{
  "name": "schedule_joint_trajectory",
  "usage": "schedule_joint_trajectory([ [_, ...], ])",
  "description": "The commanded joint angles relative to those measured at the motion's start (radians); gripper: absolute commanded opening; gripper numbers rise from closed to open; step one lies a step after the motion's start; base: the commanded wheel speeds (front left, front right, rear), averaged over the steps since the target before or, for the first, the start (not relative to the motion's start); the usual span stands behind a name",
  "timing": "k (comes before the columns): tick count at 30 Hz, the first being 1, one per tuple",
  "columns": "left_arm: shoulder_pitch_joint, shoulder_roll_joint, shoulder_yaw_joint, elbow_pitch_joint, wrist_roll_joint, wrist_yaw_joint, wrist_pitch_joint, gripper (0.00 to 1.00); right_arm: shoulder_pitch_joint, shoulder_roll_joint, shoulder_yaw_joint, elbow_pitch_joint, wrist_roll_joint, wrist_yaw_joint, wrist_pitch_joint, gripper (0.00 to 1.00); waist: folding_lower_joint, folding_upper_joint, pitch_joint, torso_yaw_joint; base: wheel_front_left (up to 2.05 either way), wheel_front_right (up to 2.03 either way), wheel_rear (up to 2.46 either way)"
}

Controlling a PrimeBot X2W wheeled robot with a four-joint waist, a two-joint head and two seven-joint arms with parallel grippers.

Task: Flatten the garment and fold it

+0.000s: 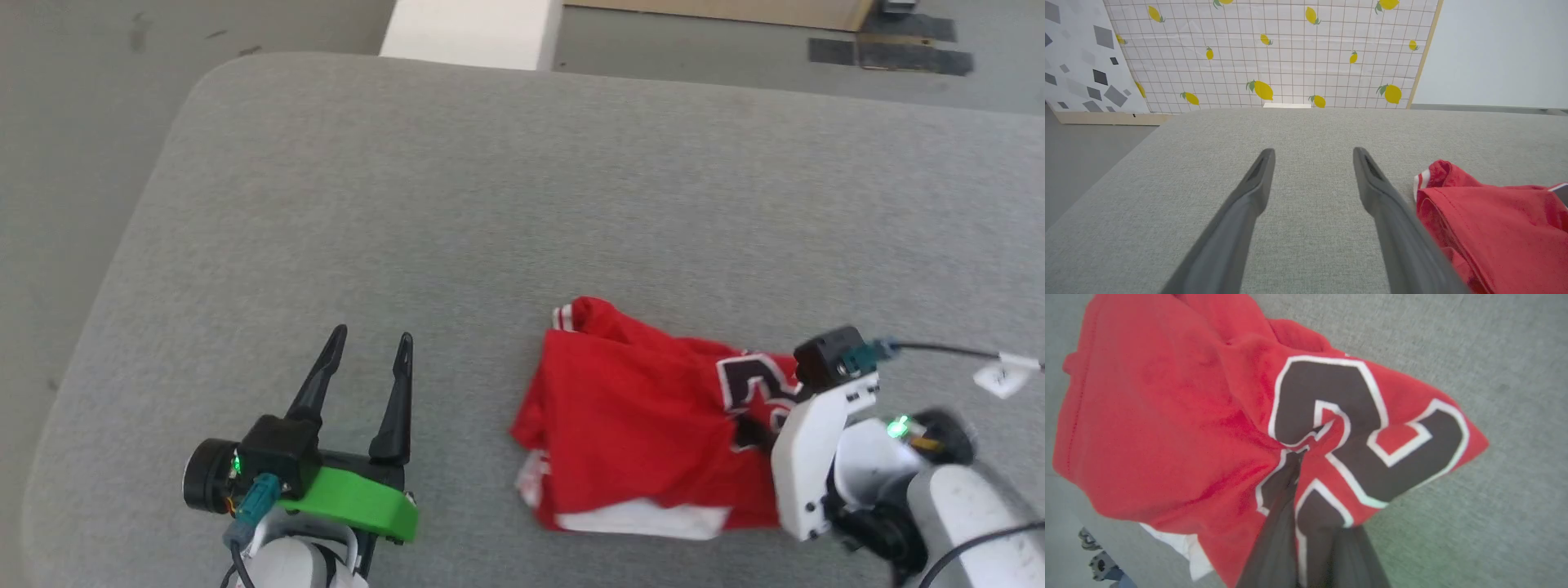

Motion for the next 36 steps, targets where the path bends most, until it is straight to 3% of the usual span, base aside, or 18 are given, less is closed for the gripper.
schedule_joint_trajectory([
  [1,-0.004,-0.003,-0.003,0.000,-0.007,-0.005,-0.005,1.00,-0.030,-0.056,0.014,-0.003,-0.058,-0.004,0.000,0.00,0.0000,0.0030,-0.012,-0.053,0.00,0.00,0.00],
  [6,0.005,-0.003,-0.015,-0.011,-0.004,-0.005,-0.005,1.00,-0.130,-0.200,0.138,-0.064,-0.184,-0.004,0.067,0.00,0.0000,0.0030,0.003,-0.165,0.00,0.00,0.00],
  [12,-0.016,-0.003,-0.028,-0.029,0.008,-0.005,-0.005,1.00,-0.251,-0.383,0.251,-0.115,-0.201,-0.004,0.134,0.00,0.0000,0.0030,0.056,-0.299,0.00,0.00,0.00],
  [17,-0.062,-0.001,-0.056,-0.032,0.027,-0.006,-0.005,1.00,-0.297,-0.533,0.266,-0.108,-0.167,-0.004,0.146,0.00,0.0000,0.0030,0.120,-0.356,0.00,0.00,0.00],
  [22,-0.114,0.016,-0.078,-0.052,0.038,-0.006,-0.005,1.00,-0.305,-0.655,0.210,-0.034,-0.151,-0.004,0.077,0.00,0.0000,0.0030,0.196,-0.371,0.00,0.00,0.00],
  [27,-0.156,0.035,-0.106,-0.078,0.047,-0.007,-0.005,1.00,-0.287,-0.711,0.117,0.094,-0.152,-0.004,-0.043,0.00,0.0000,0.0030,0.269,-0.357,0.00,0.00,0.00],
  [36,-0.203,0.055,-0.134,-0.128,0.055,-0.007,-0.005,1.00,-0.295,-0.733,-0.080,0.382,-0.245,-0.004,-0.332,0.00,0.0000,0.0030,0.365,-0.306,0.00,0.00,0.00],
])
